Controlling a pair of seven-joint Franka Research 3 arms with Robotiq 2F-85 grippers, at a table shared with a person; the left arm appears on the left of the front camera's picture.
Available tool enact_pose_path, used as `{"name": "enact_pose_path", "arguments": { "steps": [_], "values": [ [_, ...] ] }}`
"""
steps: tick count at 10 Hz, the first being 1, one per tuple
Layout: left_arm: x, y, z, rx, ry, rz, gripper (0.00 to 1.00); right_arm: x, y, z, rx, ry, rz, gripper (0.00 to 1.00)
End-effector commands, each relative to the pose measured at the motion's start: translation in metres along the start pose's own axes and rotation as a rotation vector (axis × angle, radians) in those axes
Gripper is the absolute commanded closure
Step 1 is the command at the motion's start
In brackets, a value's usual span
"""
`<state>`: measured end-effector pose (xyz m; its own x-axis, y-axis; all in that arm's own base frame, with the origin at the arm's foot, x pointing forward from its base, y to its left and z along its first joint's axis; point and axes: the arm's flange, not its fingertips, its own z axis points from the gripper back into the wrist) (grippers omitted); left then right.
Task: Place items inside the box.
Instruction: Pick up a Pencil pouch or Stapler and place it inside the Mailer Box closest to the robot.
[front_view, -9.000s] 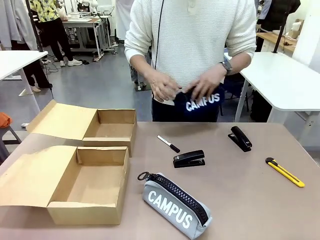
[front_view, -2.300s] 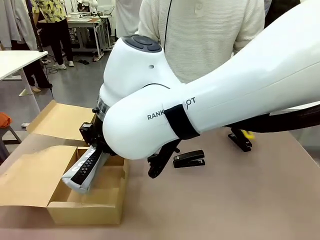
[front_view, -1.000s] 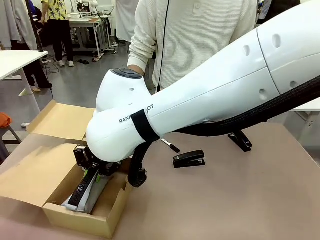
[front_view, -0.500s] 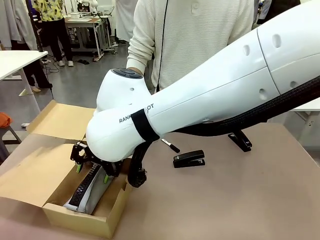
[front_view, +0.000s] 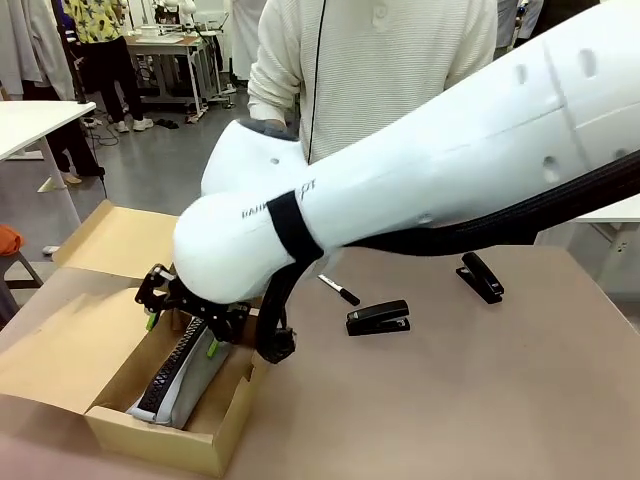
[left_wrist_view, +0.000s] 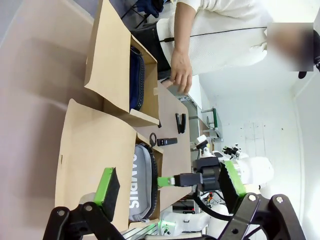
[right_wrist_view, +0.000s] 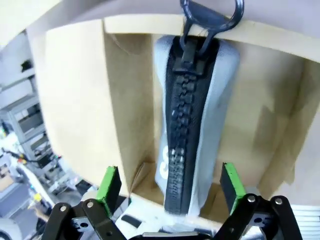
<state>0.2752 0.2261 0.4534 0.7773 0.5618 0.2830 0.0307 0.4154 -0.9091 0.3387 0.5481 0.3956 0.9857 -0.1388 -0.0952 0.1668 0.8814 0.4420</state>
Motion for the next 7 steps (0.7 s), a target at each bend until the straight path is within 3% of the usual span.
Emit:
{"name": "enact_pose_path", "arguments": {
  "steps": [1, 3, 4, 5, 6, 7],
  "values": [
    [0.001, 0.0, 0.0, -0.016, -0.005, -0.017, 0.0, -0.024, -0.033, 0.044, 0.083, 0.124, 0.089, 0.0],
    [0.001, 0.0, 0.0, -0.016, -0.005, -0.017, 0.0, -0.047, -0.086, 0.119, 0.064, 0.05, 0.137, 0.0],
    [0.001, 0.0, 0.0, -0.016, -0.005, -0.017, 0.0, -0.055, -0.129, 0.162, 0.136, 0.056, 0.11, 0.0],
    [0.001, 0.0, 0.0, -0.016, -0.005, -0.017, 0.0, -0.062, -0.177, 0.196, 0.17, -0.041, 0.001, 0.0],
    [0.001, 0.0, 0.0, -0.016, -0.005, -0.017, 0.0, -0.067, -0.206, 0.211, 0.28, -0.097, -0.046, 0.0],
    [0.001, 0.0, 0.0, -0.016, -0.005, -0.017, 0.0, -0.069, -0.208, 0.204, 0.262, -0.223, -0.175, 0.0]
  ]
}}
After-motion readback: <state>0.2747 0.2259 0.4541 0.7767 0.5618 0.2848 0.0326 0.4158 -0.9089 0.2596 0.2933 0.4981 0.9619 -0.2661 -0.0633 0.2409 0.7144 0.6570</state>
